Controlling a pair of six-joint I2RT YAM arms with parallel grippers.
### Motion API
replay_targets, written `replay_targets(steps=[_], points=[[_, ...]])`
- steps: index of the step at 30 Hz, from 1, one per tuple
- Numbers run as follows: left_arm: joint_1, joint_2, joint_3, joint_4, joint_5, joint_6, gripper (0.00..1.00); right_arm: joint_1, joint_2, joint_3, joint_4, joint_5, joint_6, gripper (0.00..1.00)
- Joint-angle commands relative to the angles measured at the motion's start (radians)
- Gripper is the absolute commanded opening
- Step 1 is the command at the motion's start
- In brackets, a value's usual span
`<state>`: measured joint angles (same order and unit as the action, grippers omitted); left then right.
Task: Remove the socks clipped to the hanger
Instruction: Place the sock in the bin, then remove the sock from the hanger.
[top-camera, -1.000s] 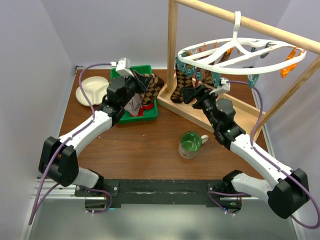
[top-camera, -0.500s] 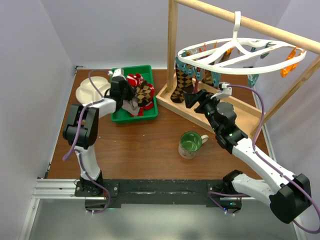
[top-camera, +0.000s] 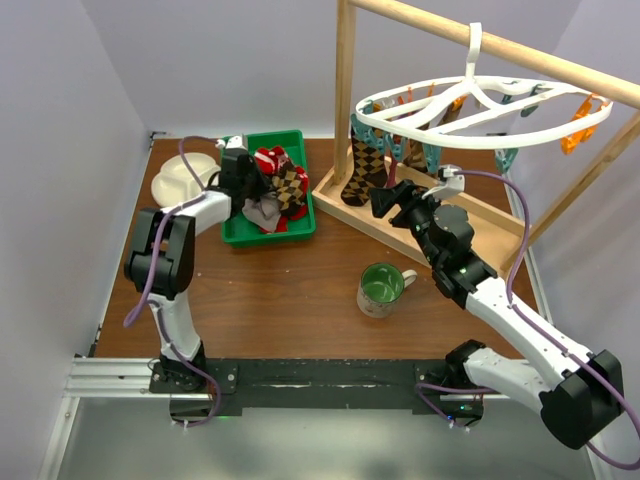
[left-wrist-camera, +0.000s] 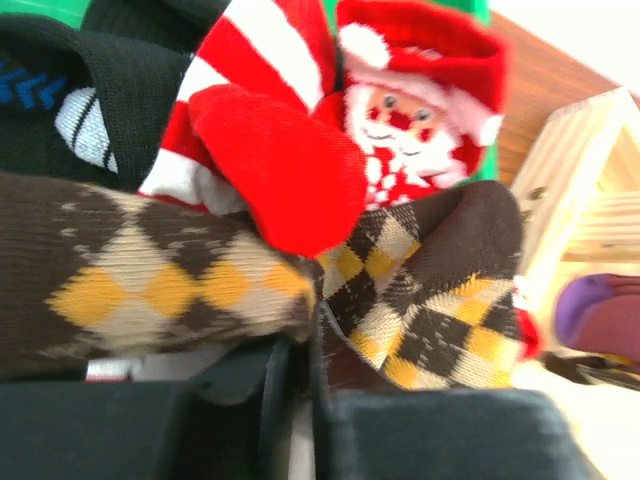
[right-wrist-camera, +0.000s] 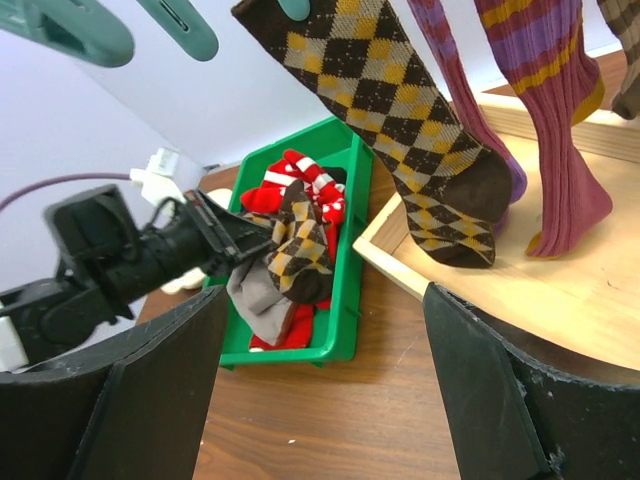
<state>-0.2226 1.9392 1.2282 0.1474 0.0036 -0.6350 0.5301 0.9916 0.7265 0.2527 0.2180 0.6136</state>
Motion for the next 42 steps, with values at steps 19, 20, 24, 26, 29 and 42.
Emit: replay_targets(steps=[19, 20, 24, 26, 29, 42], points=[[-0.020, -0.450, -0.139, 0.093, 0.174, 0.060, 0.63, 0.001, -0.076, 0.016, -0.035, 0.098, -0.086, 0.88], [-0.030, -0.453, -0.136, 0.119, 0.205, 0.067, 0.63, 0.002, -0.080, 0.010, -0.038, 0.112, -0.089, 0.88], [-0.122, -0.419, -0.081, 0.225, 0.308, 0.119, 0.63, 0.002, -0.110, -0.013, -0.046, 0.133, -0.089, 0.88], [-0.156, -0.375, -0.032, 0.248, 0.323, 0.152, 0.63, 0.002, -0.133, -0.025, -0.050, 0.141, -0.089, 0.88], [-0.198, -0.280, 0.065, 0.279, 0.381, 0.162, 0.63, 0.001, -0.166, -0.036, -0.069, 0.150, -0.087, 0.88], [-0.267, -0.069, 0.220, 0.547, 0.448, 0.087, 0.63, 0.001, -0.234, -0.032, -0.133, 0.143, -0.110, 0.90]])
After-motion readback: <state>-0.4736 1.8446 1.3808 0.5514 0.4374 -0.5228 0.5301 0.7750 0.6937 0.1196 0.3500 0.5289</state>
